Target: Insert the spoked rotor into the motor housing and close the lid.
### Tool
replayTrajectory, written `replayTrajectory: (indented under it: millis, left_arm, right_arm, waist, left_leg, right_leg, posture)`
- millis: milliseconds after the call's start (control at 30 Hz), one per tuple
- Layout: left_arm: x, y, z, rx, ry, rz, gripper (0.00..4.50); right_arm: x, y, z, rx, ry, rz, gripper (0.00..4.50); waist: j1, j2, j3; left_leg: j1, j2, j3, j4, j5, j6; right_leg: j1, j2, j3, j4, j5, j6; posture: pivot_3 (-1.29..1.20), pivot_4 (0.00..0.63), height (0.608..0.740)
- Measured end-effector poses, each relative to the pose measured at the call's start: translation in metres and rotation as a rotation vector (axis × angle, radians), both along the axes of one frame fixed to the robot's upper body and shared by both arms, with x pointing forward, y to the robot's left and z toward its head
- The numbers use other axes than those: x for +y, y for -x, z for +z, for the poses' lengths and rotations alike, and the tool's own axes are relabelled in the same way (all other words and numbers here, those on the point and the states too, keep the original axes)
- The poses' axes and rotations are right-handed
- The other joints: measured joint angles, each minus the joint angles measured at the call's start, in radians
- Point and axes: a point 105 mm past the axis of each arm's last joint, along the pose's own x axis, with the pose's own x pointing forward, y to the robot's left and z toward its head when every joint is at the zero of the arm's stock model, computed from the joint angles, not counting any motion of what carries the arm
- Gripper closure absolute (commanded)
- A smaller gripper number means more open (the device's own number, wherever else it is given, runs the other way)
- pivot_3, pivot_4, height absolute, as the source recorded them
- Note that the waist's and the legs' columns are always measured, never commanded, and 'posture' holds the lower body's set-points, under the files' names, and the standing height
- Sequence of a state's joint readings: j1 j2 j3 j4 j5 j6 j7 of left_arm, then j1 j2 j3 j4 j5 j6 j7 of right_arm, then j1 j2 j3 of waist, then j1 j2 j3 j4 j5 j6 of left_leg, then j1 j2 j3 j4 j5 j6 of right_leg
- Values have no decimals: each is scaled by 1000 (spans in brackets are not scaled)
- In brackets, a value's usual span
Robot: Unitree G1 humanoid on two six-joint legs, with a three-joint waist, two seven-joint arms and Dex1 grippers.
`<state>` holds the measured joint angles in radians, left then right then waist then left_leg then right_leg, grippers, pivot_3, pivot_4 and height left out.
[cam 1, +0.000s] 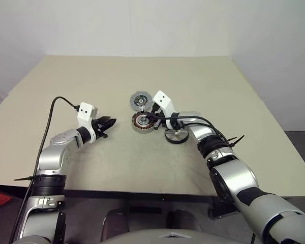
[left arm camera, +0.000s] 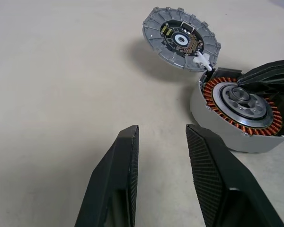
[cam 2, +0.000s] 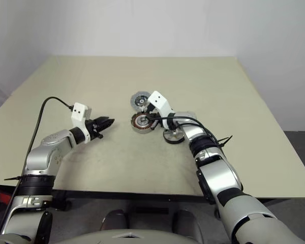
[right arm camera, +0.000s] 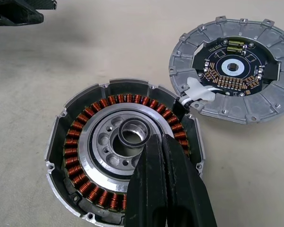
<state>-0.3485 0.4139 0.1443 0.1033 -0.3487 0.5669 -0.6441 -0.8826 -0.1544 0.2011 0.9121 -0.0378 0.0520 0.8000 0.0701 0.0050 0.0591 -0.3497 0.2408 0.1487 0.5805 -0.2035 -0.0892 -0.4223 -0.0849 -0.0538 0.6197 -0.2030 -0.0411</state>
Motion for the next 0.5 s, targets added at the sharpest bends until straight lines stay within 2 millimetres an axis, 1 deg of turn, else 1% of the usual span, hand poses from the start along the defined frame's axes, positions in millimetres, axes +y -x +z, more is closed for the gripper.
replayTrajectory:
  millis: [200, 300, 400, 467, 500]
  left_arm:
    - [4, 0, -1, 4, -8, 10, 2812]
    - [4, -1, 0, 3, -10, 12, 2812]
    - [4, -1, 0, 2, -10, 12, 2812]
    - [4, -1, 0, 2, -10, 13, 2812]
    - [4, -1, 0, 2, -10, 13, 2812]
  right_arm:
    - [0, 0, 0, -9, -16, -21, 4484]
    - [-3, -9, 7, -39, -40, -85, 4484]
    - [-1, -14, 20, -76, -44, -82, 4484]
    - [1, -15, 23, -84, -45, -74, 4484]
    - [1, -14, 22, -78, -44, -73, 4484]
  waist:
    - [0, 0, 0]
    - [0, 0, 0]
    - [-1, 0, 0]
    - [-1, 0, 0]
    - [-1, 0, 0]
  left_leg:
    - [0, 0, 0, 0, 0, 0]
    - [1, 0, 0, 1, 0, 0]
    - [0, 0, 0, 1, 0, 0]
    - [0, 0, 0, 1, 0, 0]
    - [0, 0, 0, 1, 0, 0]
  right_leg:
    - [0, 0, 0, 1, 0, 0]
    - [0, 0, 0, 1, 0, 0]
    - [0, 0, 0, 2, 0, 0]
    - [0, 0, 0, 2, 0, -1]
    - [0, 0, 0, 2, 0, -1]
  posture:
    - [0, 0, 740]
    - [0, 0, 740]
    - [0, 0, 740]
    - [0, 0, 740]
    - [0, 0, 740]
